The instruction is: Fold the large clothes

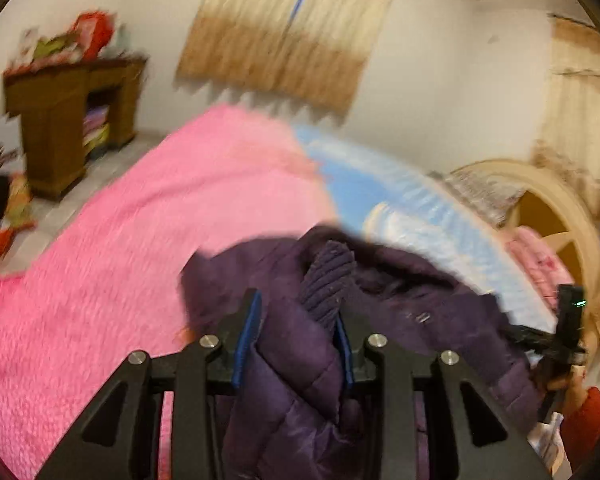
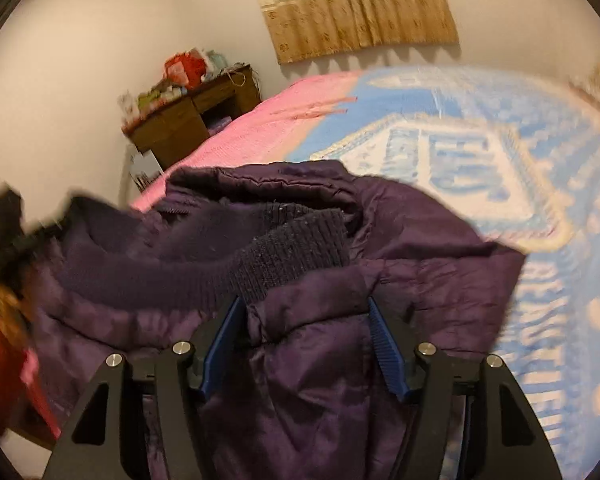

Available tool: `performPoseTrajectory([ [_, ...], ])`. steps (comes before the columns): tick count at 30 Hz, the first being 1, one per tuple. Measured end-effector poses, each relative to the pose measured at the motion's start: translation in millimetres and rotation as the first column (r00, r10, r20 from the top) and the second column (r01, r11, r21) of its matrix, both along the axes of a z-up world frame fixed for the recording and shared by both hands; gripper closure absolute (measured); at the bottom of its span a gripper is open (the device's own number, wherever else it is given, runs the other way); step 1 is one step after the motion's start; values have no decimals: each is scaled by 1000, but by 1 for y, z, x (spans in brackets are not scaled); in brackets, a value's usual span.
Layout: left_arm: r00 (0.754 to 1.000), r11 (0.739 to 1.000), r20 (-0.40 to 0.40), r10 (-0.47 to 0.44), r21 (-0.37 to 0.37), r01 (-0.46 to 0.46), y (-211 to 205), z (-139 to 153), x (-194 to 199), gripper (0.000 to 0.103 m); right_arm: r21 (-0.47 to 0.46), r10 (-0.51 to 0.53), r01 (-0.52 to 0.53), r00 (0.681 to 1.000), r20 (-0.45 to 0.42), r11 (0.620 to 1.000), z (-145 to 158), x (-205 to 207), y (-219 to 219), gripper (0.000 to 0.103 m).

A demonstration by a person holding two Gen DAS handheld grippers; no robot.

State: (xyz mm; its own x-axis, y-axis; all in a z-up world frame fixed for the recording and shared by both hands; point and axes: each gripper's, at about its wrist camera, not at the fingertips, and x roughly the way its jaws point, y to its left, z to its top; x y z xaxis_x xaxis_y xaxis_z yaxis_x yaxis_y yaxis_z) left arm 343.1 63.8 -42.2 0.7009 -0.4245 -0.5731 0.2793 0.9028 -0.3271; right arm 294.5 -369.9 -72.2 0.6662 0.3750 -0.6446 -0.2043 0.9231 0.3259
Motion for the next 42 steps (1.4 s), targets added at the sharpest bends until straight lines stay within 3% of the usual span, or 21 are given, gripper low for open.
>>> performPoseTrajectory([
  [2,999,999,-48,11,42,-9,-6,-19,6,67,45,-13,13,1000,-15,999,-5,3,-3,39],
  [4,998,998,-50,23,64,-20,-11,-26,7,61,46,-31,32,999,-23,998,-9,5,-2,54],
  [6,998,996,-54,43,76,-39,-16,-29,8,54,-22,-50,50,999,-5,999,-6,1,7,68],
  [8,998,994,-41,45,104,-40,-20,-26,5,58,-88,-75,78,996,40,993,5,-9,15,78],
  [11,1000,998,-3,25,56,-25,-17,-10,-9,67,-162,-93,115,986,138,980,29,-40,24,80],
  [13,1000,1000,17,9,-6,-9,-9,8,-19,68,-145,-100,130,975,197,981,49,-64,24,81],
  [16,996,999,87,10,-40,-6,-12,40,-25,68,-126,-116,157,952,283,980,82,-82,24,81],
  [20,989,990,124,76,-125,-61,-15,77,3,68,-83,-166,209,916,366,974,124,-65,17,81],
  [23,986,981,96,139,-148,-124,-19,82,49,68,-57,-237,276,899,368,960,137,-20,6,81],
  [27,975,969,2,222,-110,-220,-29,50,112,68,-109,-317,367,892,322,924,114,52,-2,81],
  [30,951,958,-119,284,10,-285,-45,-2,150,67,-165,-356,391,911,205,905,66,91,-7,81],
  [31,940,954,-164,298,46,-295,-47,-22,159,65,-178,-364,392,916,170,903,48,98,-10,80],
  [33,906,941,-254,337,64,-332,-41,-59,170,51,-192,-392,401,916,83,896,12,110,-18,77],
  [34,884,931,-302,356,35,-362,-30,-74,174,34,-155,-404,407,913,48,900,1,112,-26,73],
  [36,874,919,-340,347,-63,-390,-13,-82,174,32,-44,-441,440,897,-19,897,-9,114,-50,58],
  [37,875,917,-337,347,-74,-393,-12,-82,172,32,-18,-454,454,890,-38,891,-12,115,-56,50],
  [42,874,923,-316,369,15,-385,-24,-79,172,31,112,-456,468,882,-115,876,-29,115,-78,48],
])
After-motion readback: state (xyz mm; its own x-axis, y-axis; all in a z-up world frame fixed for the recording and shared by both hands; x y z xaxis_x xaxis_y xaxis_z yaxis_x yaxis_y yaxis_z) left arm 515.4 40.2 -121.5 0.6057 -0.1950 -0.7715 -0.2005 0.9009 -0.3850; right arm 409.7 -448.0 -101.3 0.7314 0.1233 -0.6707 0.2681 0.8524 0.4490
